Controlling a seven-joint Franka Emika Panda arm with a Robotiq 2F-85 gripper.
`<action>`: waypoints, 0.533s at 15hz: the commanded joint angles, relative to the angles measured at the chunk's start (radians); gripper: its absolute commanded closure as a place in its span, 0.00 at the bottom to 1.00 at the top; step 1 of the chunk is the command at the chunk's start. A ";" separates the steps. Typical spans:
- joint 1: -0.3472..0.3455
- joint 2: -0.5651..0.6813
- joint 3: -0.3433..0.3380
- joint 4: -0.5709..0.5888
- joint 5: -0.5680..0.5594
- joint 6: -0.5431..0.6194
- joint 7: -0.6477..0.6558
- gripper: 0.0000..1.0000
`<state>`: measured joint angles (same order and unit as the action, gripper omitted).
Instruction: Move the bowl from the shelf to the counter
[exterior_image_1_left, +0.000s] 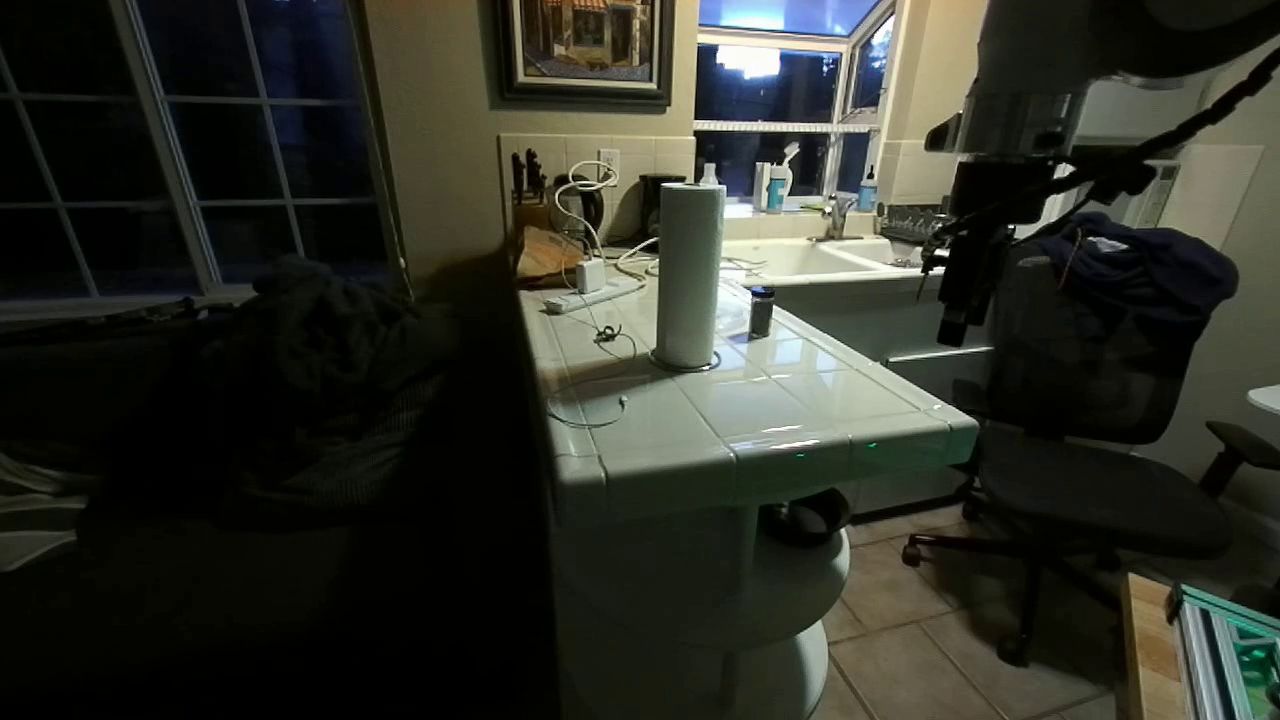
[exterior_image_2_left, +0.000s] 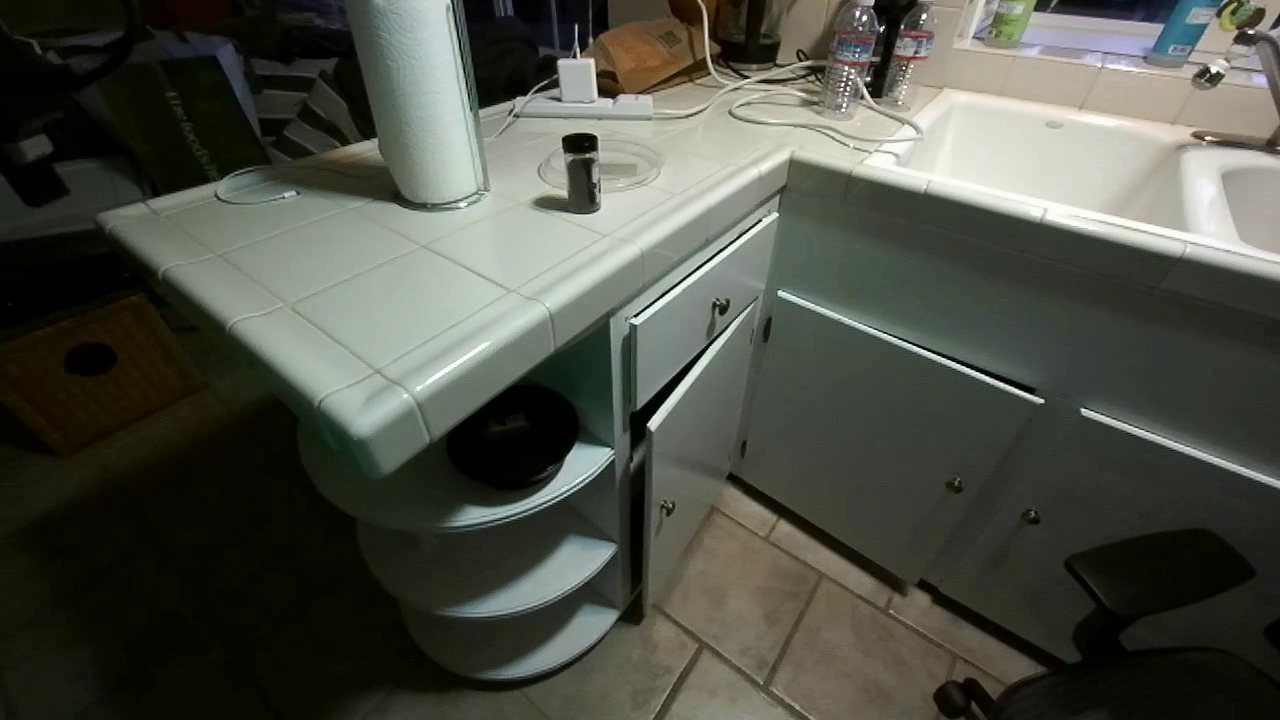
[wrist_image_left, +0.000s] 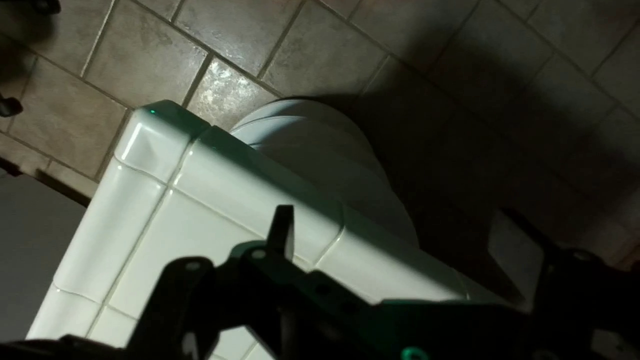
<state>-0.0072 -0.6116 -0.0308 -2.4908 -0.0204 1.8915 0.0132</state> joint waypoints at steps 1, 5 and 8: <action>-0.040 0.000 -0.102 -0.015 0.052 0.094 -0.062 0.00; -0.081 0.030 -0.235 -0.035 0.120 0.214 -0.163 0.00; -0.116 0.082 -0.324 -0.042 0.173 0.268 -0.232 0.00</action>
<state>-0.0941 -0.5816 -0.2962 -2.5195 0.0880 2.1043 -0.1538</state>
